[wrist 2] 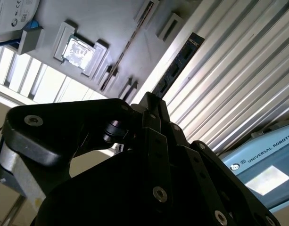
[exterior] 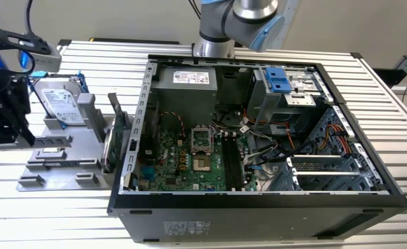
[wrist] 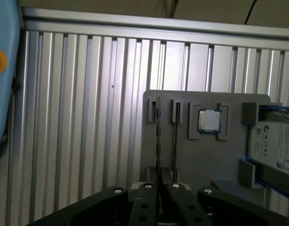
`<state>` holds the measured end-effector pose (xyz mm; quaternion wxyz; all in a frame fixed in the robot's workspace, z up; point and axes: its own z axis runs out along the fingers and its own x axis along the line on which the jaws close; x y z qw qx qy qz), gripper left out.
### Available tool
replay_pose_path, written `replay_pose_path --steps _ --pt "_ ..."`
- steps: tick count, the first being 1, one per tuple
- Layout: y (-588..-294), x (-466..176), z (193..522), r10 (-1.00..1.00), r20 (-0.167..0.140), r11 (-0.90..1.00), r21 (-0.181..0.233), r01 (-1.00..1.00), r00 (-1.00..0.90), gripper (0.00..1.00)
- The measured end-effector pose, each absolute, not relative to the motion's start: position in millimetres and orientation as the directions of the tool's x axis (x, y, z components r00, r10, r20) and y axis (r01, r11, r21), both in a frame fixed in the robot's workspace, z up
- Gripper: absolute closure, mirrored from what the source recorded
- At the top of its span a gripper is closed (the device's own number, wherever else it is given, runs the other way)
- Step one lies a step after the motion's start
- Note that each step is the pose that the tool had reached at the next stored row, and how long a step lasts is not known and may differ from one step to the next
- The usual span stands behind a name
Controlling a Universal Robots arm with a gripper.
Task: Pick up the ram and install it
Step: 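Pick up the ram and move it above insertion slot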
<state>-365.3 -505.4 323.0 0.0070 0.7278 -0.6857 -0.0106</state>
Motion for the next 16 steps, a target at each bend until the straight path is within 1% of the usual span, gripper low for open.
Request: replay_pose_path --steps 16 --pt "-505 -365 335 -0.998 -0.006 -0.06 0.025 -0.998 0.06 1.0"
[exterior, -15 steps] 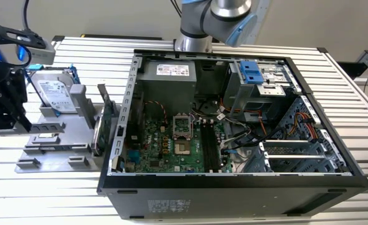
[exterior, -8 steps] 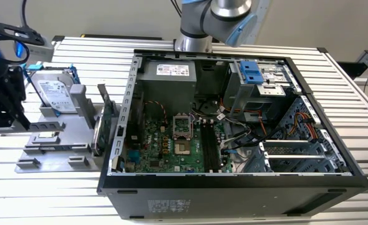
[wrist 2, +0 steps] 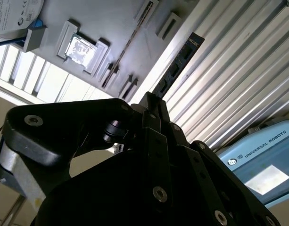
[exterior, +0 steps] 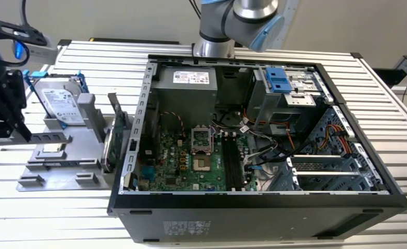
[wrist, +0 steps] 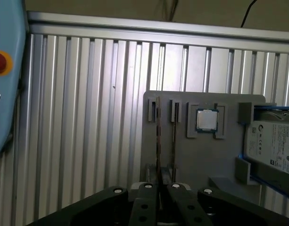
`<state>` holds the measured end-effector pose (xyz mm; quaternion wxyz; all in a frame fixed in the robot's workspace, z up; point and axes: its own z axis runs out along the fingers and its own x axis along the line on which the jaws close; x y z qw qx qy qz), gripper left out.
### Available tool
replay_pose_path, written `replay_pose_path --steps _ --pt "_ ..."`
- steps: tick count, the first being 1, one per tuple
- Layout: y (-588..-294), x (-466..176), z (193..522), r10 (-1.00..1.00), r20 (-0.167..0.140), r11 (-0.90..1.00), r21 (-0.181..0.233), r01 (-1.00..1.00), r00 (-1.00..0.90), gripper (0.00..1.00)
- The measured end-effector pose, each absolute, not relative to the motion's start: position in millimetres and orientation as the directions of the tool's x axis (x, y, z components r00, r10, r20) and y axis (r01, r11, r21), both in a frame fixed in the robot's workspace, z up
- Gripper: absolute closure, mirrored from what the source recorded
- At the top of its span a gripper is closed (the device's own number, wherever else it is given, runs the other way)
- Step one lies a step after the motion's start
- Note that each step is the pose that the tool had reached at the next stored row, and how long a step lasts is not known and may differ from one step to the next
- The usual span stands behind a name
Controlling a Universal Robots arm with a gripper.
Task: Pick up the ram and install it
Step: 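Pick up the ram and move it above insertion slot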
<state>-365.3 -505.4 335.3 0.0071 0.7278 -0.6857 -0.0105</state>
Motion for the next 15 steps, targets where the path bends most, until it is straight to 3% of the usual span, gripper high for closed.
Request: replay_pose_path --steps 15 --pt "-505 -365 346 -0.998 -0.005 -0.06 0.025 -0.998 0.06 1.0"
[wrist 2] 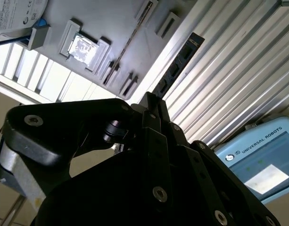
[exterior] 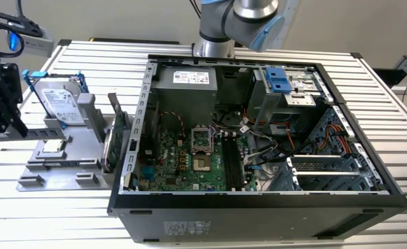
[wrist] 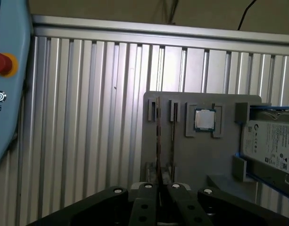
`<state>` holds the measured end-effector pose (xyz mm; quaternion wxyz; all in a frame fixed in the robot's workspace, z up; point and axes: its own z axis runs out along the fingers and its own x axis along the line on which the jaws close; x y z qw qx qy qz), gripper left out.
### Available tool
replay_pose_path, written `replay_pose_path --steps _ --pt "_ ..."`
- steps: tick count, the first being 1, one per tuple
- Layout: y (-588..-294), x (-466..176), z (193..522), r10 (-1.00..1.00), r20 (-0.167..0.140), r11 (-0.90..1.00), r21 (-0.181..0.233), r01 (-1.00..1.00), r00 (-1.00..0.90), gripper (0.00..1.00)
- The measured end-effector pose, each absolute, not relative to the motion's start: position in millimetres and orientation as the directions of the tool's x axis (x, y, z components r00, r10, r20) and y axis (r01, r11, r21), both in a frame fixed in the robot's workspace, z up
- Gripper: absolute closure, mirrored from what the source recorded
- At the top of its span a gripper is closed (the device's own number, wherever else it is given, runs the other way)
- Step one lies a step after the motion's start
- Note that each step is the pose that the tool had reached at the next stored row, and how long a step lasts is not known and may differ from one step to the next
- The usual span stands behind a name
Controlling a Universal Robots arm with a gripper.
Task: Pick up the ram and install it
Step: 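Pick up the ram and move it above insertion slot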
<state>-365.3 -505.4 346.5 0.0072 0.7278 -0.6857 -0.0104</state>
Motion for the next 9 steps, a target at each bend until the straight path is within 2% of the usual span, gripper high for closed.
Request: replay_pose_path --steps 9 --pt "-505.4 -365.3 352.9 -0.998 -0.005 -0.06 0.025 -0.998 0.06 1.0"
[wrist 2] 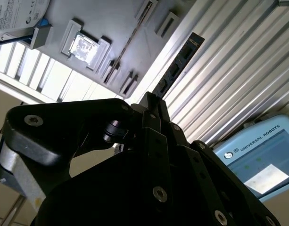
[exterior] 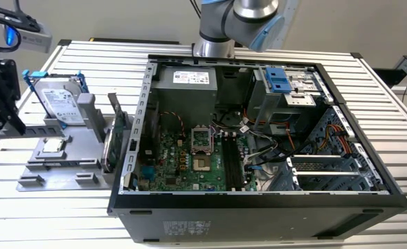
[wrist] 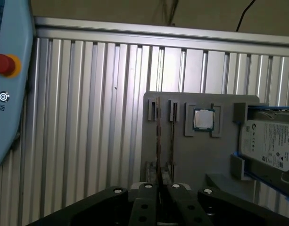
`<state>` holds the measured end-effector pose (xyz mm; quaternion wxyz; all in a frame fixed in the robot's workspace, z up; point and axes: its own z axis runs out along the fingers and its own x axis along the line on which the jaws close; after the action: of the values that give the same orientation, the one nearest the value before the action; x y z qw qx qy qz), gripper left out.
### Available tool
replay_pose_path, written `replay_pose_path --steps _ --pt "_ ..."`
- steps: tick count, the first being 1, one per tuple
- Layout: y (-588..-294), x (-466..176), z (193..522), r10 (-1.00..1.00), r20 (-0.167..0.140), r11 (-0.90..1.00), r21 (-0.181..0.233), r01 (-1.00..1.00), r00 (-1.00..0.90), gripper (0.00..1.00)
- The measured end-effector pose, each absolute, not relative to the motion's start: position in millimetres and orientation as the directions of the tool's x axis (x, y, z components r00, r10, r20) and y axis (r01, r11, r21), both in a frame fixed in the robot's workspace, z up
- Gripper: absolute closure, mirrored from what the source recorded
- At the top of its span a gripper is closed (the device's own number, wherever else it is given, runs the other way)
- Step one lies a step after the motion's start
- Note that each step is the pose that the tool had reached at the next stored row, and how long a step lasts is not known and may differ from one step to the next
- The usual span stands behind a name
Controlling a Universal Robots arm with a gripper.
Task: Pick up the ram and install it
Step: 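Pick up the ram and move it above insertion slot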
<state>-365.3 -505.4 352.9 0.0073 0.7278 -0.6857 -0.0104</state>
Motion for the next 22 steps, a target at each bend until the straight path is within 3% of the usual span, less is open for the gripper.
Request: replay_pose_path --steps 22 --pt "-505 -365 369 -0.998 -0.004 -0.059 0.025 -0.998 0.059 1.0"
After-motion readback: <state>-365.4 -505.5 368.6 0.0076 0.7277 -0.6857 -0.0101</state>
